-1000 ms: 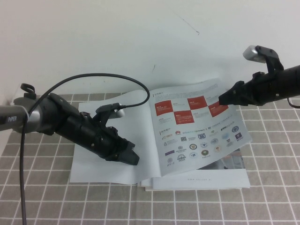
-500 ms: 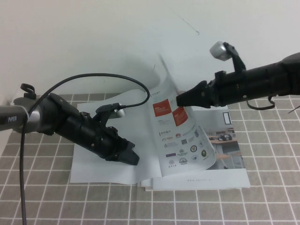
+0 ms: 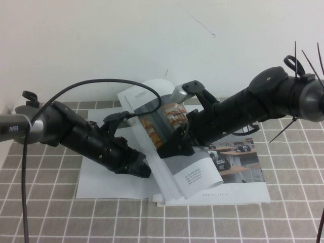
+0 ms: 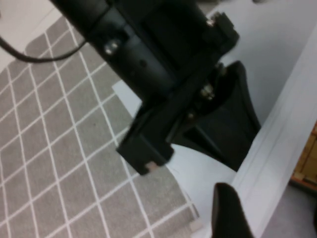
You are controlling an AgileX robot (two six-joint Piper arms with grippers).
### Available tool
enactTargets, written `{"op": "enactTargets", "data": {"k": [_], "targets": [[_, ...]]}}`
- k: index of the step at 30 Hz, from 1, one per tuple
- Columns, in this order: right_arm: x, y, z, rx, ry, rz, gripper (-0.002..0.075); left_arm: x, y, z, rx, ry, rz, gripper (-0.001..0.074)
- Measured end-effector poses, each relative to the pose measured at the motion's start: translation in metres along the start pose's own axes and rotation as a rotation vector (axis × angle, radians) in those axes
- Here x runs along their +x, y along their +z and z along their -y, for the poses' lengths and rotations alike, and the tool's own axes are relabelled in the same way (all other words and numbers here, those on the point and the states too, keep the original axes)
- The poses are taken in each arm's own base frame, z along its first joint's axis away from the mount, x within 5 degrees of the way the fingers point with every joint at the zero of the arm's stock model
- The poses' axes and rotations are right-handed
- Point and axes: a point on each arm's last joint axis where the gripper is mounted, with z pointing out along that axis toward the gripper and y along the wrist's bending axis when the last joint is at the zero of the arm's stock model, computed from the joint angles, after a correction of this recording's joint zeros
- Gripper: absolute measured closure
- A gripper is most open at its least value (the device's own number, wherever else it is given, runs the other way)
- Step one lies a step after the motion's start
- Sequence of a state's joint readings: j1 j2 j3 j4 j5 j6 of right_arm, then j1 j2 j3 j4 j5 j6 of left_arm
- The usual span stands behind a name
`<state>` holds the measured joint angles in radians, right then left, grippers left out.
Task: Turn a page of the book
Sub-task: Open the closed book
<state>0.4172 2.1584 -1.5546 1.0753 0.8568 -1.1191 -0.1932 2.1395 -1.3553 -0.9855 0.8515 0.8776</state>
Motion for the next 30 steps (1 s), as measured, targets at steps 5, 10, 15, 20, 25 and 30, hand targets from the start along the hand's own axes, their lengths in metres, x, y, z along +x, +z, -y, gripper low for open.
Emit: {"op": "enactTargets", "data": {"k": [5, 10, 15, 20, 25, 30], "targets": [[0.003, 0.001, 0.003, 0.024, -0.006, -0.026, 0.0373, 0.000, 0.000, 0.000, 0.004, -0.002, -0.001, 0.0738], [0.005, 0.001, 0.007, 0.070, 0.001, -0.051, 0.0377, -0.003, -0.007, 0.006, 0.005, 0.013, 0.014, 0.0738], [0.008, 0.000, 0.011, 0.111, 0.009, -0.078, 0.0380, -0.008, -0.022, 0.018, 0.006, 0.046, 0.046, 0.0738], [0.008, 0.000, 0.012, 0.125, 0.028, -0.076, 0.0380, -0.014, -0.042, 0.035, 0.001, 0.092, 0.092, 0.0738], [0.007, 0.000, 0.013, 0.138, 0.042, -0.068, 0.0380, -0.017, -0.055, 0.046, 0.000, 0.126, 0.125, 0.0738], [0.007, 0.000, 0.013, 0.139, 0.046, -0.067, 0.0380, -0.022, -0.055, 0.045, 0.003, 0.119, 0.181, 0.0738]]}}
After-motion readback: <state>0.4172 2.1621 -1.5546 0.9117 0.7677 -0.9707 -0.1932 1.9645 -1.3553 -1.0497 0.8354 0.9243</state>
